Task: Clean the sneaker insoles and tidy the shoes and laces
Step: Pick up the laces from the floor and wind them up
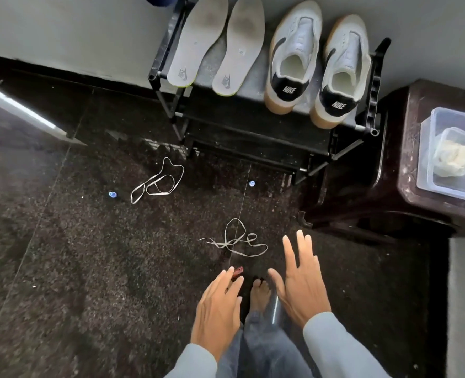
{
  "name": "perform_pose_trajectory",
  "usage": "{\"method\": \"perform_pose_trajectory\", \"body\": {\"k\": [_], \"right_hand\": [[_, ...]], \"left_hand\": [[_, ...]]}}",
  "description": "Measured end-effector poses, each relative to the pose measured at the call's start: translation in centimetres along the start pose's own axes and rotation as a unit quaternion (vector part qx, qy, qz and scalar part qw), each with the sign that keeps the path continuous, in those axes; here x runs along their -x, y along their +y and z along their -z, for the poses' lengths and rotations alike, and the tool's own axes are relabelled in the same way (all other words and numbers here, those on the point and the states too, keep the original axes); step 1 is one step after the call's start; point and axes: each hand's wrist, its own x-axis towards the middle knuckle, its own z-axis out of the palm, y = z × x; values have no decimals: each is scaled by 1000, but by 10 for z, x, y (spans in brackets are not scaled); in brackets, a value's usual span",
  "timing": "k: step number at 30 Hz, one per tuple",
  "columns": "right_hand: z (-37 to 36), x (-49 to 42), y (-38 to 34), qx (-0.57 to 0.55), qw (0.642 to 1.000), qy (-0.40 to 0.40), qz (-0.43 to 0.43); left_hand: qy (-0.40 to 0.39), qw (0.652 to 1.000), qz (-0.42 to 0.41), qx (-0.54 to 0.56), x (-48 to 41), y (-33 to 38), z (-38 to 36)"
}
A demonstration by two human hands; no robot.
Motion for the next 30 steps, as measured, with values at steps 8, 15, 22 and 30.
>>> {"method": "perform_pose_trajectory", "body": {"k": [8,15,22,30], "right_hand": [[-85,-14,-8,-1,996,-61,58],[-205,-72,-14,-2,982,-149,120],[-340,-153,-26,-7,964,-174,199],[-432,-225,-36,17,952,-164,258]], "left_hand": [[20,999,42,3,-14,-42,-59],[-24,994,109,-16,-71,-125,-144],[-82,973,215,-3,-154,-219,-252],[10,966,255,-25,-224,-308,-324]]}}
